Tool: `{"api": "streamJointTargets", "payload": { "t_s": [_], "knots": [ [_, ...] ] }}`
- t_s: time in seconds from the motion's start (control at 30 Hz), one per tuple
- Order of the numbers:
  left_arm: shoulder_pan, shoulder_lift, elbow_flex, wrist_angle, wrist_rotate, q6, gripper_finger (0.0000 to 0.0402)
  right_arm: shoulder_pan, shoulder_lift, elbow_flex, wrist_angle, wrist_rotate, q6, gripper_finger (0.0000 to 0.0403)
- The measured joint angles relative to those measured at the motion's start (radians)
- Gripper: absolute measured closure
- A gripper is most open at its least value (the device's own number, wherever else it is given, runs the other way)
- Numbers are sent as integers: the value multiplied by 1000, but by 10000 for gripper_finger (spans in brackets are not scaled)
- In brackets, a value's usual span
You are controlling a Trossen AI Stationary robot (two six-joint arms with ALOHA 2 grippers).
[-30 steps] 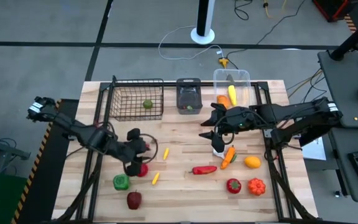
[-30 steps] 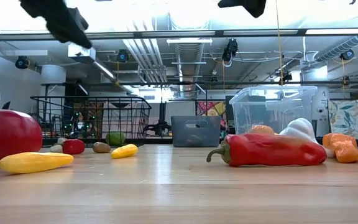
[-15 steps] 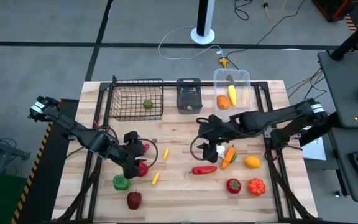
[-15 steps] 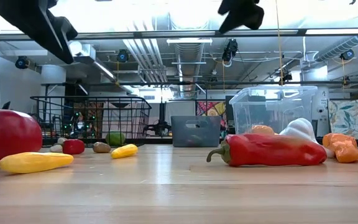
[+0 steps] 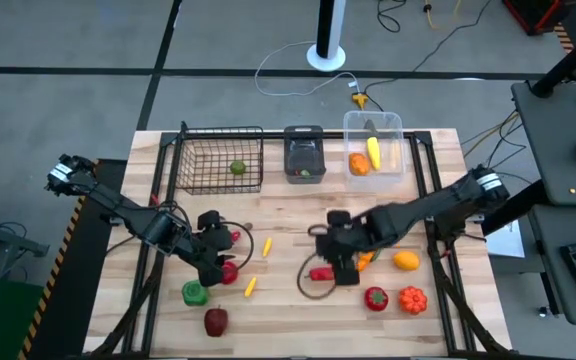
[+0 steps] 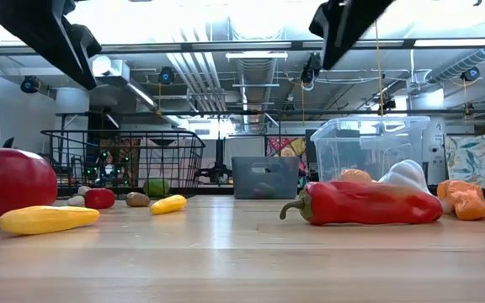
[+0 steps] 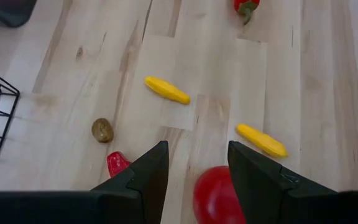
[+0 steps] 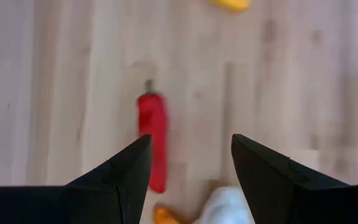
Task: Sort produce into baskets
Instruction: Put the large red chili pepper into the white bin
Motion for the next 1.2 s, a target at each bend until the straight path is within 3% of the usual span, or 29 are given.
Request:
{"api": "streamJointTargets", "payload": {
  "t_s": [0.17, 0.3, 0.5, 0.67, 0.9, 1.2],
  "knots": [
    [0, 0, 0, 0, -13, 0, 253, 59, 76, 0, 7, -5, 97, 187],
    [0, 0, 0, -4, -23, 0, 253, 68, 140, 0, 4, -9, 185, 161],
    [0, 0, 0, -7, -25, -3, 253, 74, 244, -1, -1, -12, 193, 109],
    [0, 0, 0, -6, -37, -4, 253, 63, 320, -1, 2, 9, 187, 91],
    [0, -1, 0, -4, -78, -4, 253, 55, 384, -1, 7, 6, 157, 110],
    [0, 0, 0, 30, -86, -1, 253, 55, 381, -1, 46, 4, 151, 178]
  ]
}}
